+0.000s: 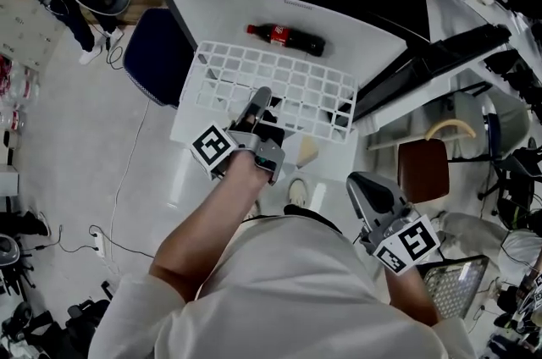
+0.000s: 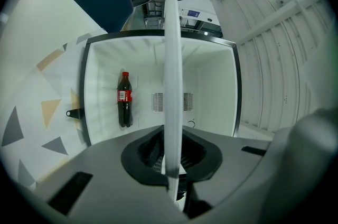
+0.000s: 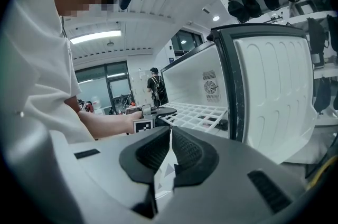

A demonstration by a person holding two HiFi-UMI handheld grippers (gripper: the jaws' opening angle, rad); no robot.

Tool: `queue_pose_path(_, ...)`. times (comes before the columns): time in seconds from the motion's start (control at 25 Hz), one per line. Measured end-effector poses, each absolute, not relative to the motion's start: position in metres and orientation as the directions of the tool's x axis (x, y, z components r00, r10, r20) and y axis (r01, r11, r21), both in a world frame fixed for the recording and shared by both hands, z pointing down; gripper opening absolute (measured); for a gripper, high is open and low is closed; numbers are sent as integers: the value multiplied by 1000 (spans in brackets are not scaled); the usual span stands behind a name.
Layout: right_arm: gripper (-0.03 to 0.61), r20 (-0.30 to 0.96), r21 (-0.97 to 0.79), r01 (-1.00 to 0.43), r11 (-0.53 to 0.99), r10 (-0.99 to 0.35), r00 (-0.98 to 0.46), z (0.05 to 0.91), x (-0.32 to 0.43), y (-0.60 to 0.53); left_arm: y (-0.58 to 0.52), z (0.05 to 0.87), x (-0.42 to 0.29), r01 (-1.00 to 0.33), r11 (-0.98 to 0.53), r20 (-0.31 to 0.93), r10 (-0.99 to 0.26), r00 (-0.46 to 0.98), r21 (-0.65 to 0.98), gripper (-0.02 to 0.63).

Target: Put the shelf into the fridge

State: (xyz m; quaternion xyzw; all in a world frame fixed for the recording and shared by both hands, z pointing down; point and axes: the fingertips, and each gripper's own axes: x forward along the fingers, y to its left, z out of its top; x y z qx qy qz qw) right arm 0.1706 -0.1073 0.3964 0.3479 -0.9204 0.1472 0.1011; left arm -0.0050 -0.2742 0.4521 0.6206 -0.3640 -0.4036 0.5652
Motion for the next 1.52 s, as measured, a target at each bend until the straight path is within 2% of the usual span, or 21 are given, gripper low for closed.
queue_pose_path(1.52,23,268,-203,-662,721,-610,-746,397,174,-143,-329,454,-2,-31,-90,-67,-897,436,995,37)
